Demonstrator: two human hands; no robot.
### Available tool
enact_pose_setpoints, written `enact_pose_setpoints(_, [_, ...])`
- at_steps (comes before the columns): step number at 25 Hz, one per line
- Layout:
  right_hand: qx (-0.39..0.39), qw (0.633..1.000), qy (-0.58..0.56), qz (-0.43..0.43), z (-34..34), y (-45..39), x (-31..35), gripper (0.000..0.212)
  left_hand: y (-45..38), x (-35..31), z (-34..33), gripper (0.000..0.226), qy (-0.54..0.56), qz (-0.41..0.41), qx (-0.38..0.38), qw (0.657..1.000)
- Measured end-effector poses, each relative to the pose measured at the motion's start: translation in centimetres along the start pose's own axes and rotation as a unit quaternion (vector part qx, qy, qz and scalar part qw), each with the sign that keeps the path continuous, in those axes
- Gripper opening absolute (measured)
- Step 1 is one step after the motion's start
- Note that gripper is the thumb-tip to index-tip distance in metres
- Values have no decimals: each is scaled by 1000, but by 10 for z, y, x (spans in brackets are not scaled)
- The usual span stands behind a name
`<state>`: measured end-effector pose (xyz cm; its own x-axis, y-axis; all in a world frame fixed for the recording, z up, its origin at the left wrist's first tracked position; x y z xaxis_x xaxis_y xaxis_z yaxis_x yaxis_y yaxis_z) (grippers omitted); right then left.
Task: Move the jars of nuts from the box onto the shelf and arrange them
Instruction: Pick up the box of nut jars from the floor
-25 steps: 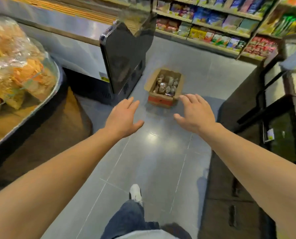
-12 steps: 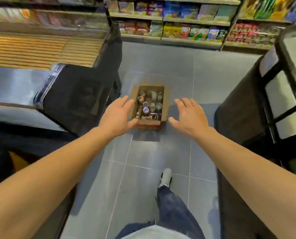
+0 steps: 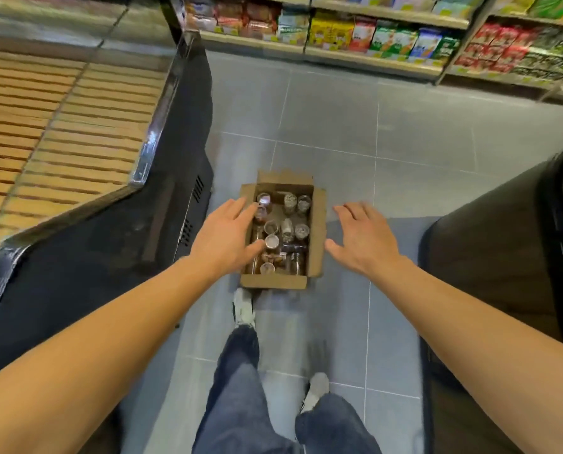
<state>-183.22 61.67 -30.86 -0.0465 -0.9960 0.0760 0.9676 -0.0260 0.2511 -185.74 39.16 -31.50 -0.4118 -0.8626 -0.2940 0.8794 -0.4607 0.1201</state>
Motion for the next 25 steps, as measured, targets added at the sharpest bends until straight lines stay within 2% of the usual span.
enact_pose_setpoints(6, [108,989,-44,-88,-99,-137,6,77,-133,97,-82,75,31,-10,90,995])
enact_pose_setpoints(9, [127,985,-53,-103,-148,-183,2,75,-168,130,-138,77,42,-1,122,992])
enact_pose_setpoints(13, [153,977,-81,-127,-249,-237,-21,72,-203,181,-243,75,72,60,149,984])
enact_pose_setpoints(16, [190,963,-115,-151,-341,-271,-41,73,-219,222,-329,75,113,128,141,975])
enact_pose_setpoints(21, [203,943,-179,-192,-469,-305,-67,77,-235,276,-450,73,146,192,135,961])
enact_pose_setpoints(25, [151,940,-193,-236,-529,-330,-90,85,-249,298,-512,77,164,209,116,957])
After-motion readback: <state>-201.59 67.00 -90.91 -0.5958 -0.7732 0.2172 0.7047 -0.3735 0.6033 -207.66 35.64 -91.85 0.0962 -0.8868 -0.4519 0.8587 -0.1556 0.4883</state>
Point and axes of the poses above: each hand's wrist, its own y-axis away from the middle knuckle, its own z-axis out of the back of the hand, x = y × z, the point moved 8 cm from there along -y, towards the middle knuckle, and after that the axes turned 5 degrees about -z, right-handed, at the moved point
